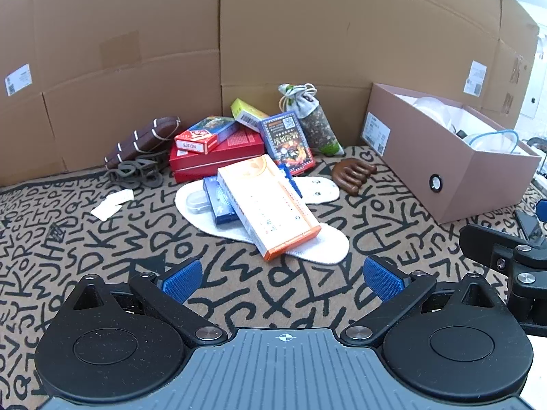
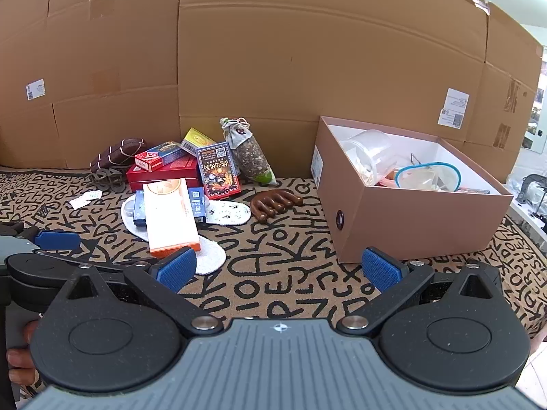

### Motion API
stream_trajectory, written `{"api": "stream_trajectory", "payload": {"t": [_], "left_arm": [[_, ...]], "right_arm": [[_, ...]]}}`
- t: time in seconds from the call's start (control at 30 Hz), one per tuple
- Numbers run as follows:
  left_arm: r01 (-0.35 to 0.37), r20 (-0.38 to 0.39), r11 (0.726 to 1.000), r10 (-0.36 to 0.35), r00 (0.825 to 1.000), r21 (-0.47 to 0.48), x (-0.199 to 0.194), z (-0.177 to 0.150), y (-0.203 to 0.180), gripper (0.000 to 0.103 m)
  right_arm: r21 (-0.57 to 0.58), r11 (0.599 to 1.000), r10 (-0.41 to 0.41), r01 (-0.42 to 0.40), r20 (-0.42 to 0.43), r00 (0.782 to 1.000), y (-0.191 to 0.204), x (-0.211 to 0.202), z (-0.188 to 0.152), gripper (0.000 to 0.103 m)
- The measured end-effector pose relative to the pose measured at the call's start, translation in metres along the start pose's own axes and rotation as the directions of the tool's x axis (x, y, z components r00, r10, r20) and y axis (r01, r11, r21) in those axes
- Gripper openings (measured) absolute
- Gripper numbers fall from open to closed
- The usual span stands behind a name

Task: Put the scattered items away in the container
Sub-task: 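Move both grippers toward the medicine boxes lying on the white insole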

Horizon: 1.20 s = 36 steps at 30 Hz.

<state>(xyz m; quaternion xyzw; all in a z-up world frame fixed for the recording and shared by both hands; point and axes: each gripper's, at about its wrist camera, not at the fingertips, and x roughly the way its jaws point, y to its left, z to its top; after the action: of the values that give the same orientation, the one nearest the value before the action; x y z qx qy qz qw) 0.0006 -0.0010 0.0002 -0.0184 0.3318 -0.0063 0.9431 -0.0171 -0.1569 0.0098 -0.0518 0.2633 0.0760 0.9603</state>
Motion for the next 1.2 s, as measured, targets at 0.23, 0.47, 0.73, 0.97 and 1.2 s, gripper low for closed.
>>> {"api": "stream_trajectory", "payload": {"t": [0.23, 0.47, 0.73, 0.97, 1.2], "left_arm": [[0.01, 0.003, 1.0, -0.01, 1.0, 0.001, 0.003, 0.001, -0.001, 0.103], [0.017, 0.007, 1.0, -0.017, 1.0, -0.005, -0.001, -0.002, 0.006, 0.103], [0.02, 0.01, 1.0, -0.019, 1.0, -0.006, -0.003, -0.005, 0.013, 0.103], [0.019, 0.003, 1.0, -0.019, 1.0, -0.004, -0.001, -0.006, 0.015, 0.103], [0.015, -0.003, 1.0, -0.015, 1.0, -0.004, 0.001, -0.006, 0.019, 0.103]], "right_arm": [[0.0, 1.0, 0.008, -0.008, 0.004, 1.0, 0.0, 0.0, 0.0, 0.102], [-0.014, 1.0, 0.01, -0.009, 0.004, 1.0, 0.004, 0.001, 0.0, 0.102], [-0.026, 1.0, 0.011, -0.011, 0.004, 1.0, 0.005, 0.002, -0.001, 0.102], [-0.029, 1.0, 0.012, -0.012, 0.0, 1.0, 0.006, 0.004, -0.001, 0.102], [-0.031, 0.999, 0.015, -0.015, -0.007, 1.0, 0.007, 0.008, -0.001, 0.102]]}}
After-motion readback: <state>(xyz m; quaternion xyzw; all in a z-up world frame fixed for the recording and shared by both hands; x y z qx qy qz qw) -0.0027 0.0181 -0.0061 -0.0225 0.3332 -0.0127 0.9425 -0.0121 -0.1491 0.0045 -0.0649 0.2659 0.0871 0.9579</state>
